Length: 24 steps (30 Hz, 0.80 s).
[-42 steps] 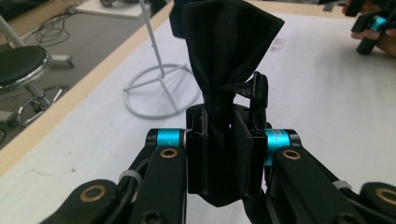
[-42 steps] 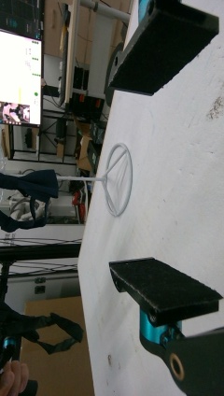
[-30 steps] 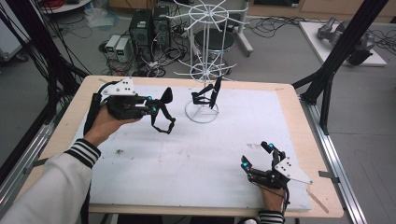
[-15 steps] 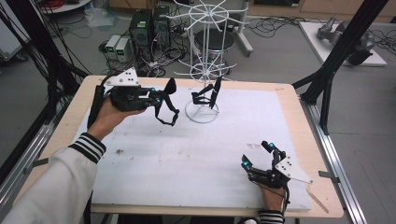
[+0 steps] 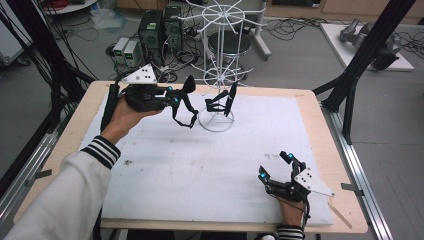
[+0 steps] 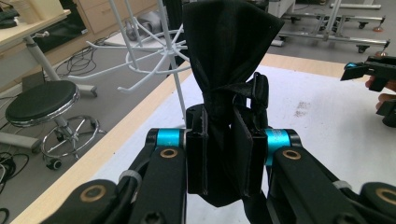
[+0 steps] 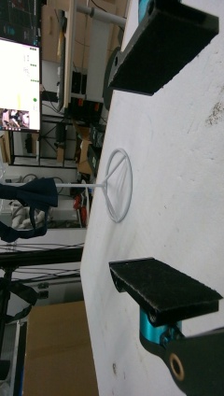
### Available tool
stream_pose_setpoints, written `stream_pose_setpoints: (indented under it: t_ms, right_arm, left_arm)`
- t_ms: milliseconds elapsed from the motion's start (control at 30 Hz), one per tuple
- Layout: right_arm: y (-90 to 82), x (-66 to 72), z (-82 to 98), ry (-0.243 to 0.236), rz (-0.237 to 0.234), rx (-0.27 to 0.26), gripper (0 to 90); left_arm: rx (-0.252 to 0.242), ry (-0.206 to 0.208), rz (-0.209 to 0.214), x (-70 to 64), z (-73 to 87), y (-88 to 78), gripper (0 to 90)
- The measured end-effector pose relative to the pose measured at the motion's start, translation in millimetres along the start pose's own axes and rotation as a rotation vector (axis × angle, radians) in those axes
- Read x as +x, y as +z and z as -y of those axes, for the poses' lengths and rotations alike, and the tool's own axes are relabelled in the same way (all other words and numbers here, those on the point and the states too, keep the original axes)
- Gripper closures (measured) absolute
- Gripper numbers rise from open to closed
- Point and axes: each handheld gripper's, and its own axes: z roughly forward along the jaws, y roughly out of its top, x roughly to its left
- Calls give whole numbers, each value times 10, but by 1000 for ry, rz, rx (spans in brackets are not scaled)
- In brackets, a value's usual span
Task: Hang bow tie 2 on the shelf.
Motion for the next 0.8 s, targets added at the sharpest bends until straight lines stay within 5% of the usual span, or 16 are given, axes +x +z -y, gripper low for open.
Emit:
stream_pose_setpoints:
  t_ms: [800]
  right_arm:
    - [-13,-5,6,-2,3,-13,107]
  left_arm:
    - [12,2,-21,29,-250,254,762]
